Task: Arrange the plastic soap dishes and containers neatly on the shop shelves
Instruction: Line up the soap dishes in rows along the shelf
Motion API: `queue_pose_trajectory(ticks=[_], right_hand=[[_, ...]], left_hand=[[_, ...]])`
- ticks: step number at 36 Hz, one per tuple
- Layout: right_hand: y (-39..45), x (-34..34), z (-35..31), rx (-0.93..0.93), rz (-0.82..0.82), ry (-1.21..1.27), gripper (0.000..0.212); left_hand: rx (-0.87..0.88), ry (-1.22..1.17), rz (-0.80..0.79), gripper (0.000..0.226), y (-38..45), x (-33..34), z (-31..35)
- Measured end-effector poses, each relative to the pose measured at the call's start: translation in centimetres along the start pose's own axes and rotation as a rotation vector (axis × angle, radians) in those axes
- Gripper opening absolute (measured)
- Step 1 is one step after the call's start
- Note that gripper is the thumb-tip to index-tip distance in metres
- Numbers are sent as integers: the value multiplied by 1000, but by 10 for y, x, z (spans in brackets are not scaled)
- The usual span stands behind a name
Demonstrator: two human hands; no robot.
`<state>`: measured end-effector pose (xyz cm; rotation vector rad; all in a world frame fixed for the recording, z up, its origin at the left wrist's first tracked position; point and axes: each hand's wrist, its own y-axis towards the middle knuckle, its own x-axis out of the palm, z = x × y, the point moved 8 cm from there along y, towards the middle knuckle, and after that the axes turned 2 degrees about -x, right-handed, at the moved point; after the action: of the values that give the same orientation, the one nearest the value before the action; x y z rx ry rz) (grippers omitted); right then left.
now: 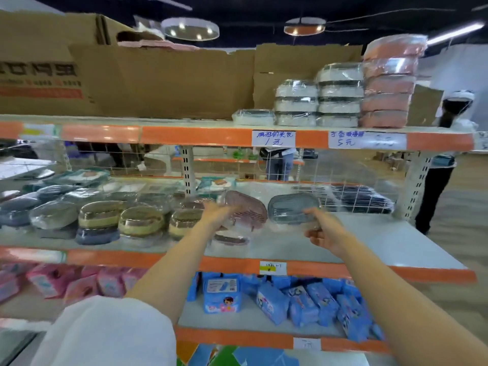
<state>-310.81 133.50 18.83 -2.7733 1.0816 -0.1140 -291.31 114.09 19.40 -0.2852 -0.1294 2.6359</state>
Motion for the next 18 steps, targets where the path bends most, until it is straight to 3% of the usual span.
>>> queue_pose_trajectory(ticks=[6, 10, 13, 18], right_hand=[[61, -54, 14, 18, 81, 26, 26], [99, -79, 24, 60, 91, 12, 40], [127, -89, 33, 59, 79, 15, 48], [172, -97, 60, 96, 136, 44, 67]], left_hand=[[-63, 19, -13, 68, 42, 72, -5], [-111, 41, 24, 121, 68, 106, -14], [-104, 48, 95, 141, 100, 117, -31], [-218, 83, 127, 120, 102, 134, -35]])
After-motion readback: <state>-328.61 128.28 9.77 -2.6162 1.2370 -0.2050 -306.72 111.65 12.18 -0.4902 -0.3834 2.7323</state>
